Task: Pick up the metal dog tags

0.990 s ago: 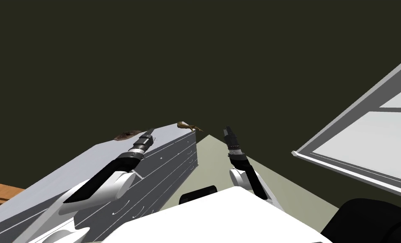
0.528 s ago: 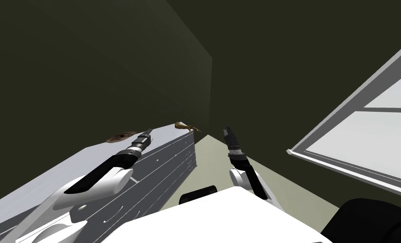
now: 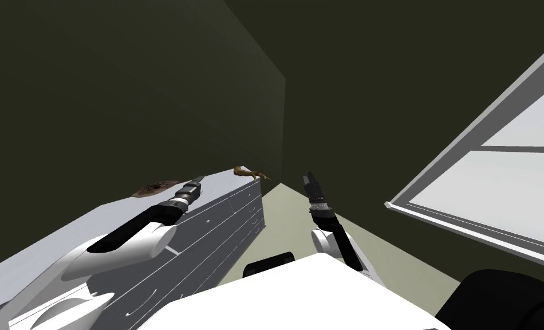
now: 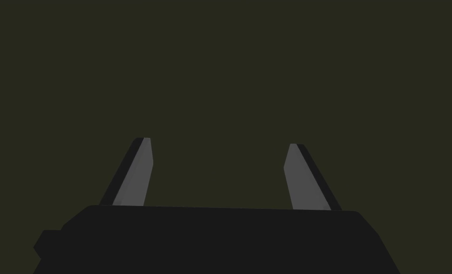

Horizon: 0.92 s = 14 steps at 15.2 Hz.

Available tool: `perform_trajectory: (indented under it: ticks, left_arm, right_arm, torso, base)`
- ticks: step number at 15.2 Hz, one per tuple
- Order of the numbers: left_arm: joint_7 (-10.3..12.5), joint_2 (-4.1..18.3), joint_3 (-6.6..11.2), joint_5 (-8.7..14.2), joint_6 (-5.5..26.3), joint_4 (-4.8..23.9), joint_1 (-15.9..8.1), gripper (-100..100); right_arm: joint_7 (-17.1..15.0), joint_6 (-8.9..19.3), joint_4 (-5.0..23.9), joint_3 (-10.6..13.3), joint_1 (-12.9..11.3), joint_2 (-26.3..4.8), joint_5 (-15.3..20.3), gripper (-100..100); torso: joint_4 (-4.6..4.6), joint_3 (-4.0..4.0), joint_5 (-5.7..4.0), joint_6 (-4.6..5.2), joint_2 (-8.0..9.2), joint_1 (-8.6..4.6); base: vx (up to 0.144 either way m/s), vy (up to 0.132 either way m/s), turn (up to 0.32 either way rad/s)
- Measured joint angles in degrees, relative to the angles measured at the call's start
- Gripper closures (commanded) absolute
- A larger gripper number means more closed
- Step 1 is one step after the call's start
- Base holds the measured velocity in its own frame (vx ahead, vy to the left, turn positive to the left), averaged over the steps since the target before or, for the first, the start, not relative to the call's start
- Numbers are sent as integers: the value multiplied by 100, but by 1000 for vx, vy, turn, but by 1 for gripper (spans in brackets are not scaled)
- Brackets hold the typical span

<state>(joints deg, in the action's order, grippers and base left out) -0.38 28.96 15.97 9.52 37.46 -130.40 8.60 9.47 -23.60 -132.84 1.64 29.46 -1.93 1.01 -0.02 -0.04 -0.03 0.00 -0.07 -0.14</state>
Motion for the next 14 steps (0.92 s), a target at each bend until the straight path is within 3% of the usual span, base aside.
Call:
perform_trajectory:
  ticks: [14]
  left_arm:
    - [13,402,461,96,1526,175,-389,-100]
  right_arm:
    - [0,0,0,0,0,0,0,0]
  torso:
    - [0,0,1,0,-1,3]
  base:
    - [27,-30,-25]
